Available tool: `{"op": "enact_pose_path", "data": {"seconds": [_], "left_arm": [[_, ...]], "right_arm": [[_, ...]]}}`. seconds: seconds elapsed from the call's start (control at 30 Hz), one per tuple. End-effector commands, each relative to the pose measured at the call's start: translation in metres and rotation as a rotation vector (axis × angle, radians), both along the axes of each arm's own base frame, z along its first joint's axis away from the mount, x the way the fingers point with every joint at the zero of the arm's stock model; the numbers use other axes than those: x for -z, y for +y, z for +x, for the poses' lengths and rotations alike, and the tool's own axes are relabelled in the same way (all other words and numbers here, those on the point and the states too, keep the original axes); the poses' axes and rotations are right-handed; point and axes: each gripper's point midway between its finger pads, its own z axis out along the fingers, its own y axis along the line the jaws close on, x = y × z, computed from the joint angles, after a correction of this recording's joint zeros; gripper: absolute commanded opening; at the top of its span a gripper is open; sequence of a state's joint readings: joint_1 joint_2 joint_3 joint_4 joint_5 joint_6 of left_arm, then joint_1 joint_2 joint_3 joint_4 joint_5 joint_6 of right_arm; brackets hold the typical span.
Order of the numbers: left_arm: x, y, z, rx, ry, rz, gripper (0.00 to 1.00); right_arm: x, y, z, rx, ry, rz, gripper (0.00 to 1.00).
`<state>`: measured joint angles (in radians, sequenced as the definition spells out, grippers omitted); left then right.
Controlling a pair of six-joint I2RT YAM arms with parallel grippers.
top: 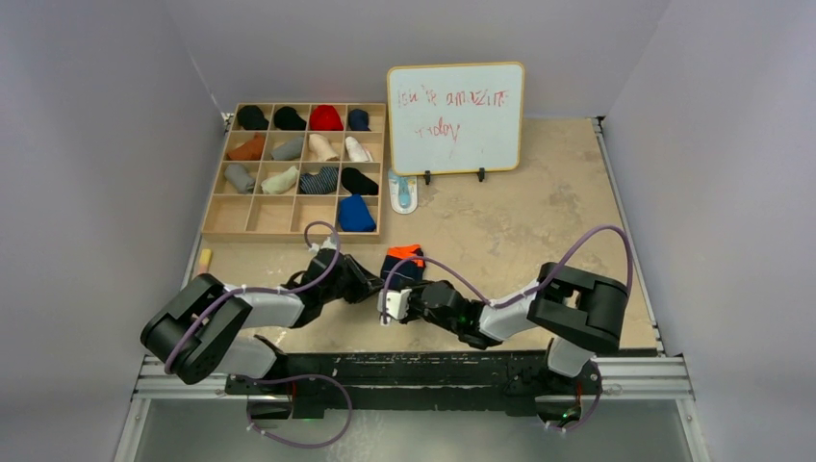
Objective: Roll the underwear
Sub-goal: Roll the underwear to the center of the board.
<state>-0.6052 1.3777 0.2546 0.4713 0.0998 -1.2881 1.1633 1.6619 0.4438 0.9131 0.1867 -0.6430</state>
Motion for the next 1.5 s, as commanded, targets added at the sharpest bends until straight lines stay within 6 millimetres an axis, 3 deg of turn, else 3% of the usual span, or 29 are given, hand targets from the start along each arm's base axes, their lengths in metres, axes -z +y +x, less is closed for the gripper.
{"op": "enact_pose_path", "data": {"seconds": [0.0,0.17,0.23,0.3,0.37,0.47,0.63,0.9,1.0,1.2,1.3,1.37,1.47], "left_arm": [[0.027,0.02,-0.015,0.003,0.064,0.135,0.07],[0.019,0.02,-0.014,-0.003,0.04,0.121,0.12],[0.014,0.02,-0.012,-0.006,0.023,0.11,0.18],[0.007,0.017,-0.01,0.001,-0.005,0.085,0.31],[0.0,0.015,-0.009,0.005,-0.032,0.061,0.47],[-0.008,0.011,-0.01,0.023,-0.079,0.018,0.58],[-0.004,0.01,-0.016,0.039,-0.08,0.0,0.68],[0.0,0.0,-0.012,0.04,-0.072,-0.037,0.71],[0.013,0.001,-0.014,0.034,-0.013,-0.012,0.66],[0.028,0.0,-0.018,0.041,0.046,0.012,0.29],[0.027,-0.004,-0.013,0.063,0.052,0.036,0.13],[0.023,-0.005,-0.01,0.063,0.039,0.033,0.08],[0.017,-0.006,-0.007,0.062,0.032,0.047,0.05]], "right_arm": [[-0.004,0.005,0.008,0.041,-0.015,0.001,0.28],[0.026,-0.002,-0.011,0.05,0.17,-0.047,0.09],[0.033,-0.004,-0.018,0.058,0.265,-0.032,0.04],[0.035,-0.004,-0.021,0.075,0.392,0.014,0.01],[0.033,-0.003,-0.024,0.089,0.561,0.09,0.0],[0.019,-0.001,-0.024,0.081,0.796,0.229,0.0],[0.004,0.001,-0.023,0.063,1.065,0.374,0.02],[0.006,-0.006,-0.016,0.043,1.295,0.484,0.04],[0.005,-0.009,-0.014,0.038,1.291,0.514,0.06],[-0.001,-0.01,-0.018,-0.009,1.278,0.522,0.18],[-0.007,-0.015,-0.017,-0.008,1.216,0.505,0.34],[-0.011,-0.02,-0.011,-0.003,1.107,0.459,0.47],[-0.018,-0.032,0.008,0.095,0.962,0.384,0.51]]}}
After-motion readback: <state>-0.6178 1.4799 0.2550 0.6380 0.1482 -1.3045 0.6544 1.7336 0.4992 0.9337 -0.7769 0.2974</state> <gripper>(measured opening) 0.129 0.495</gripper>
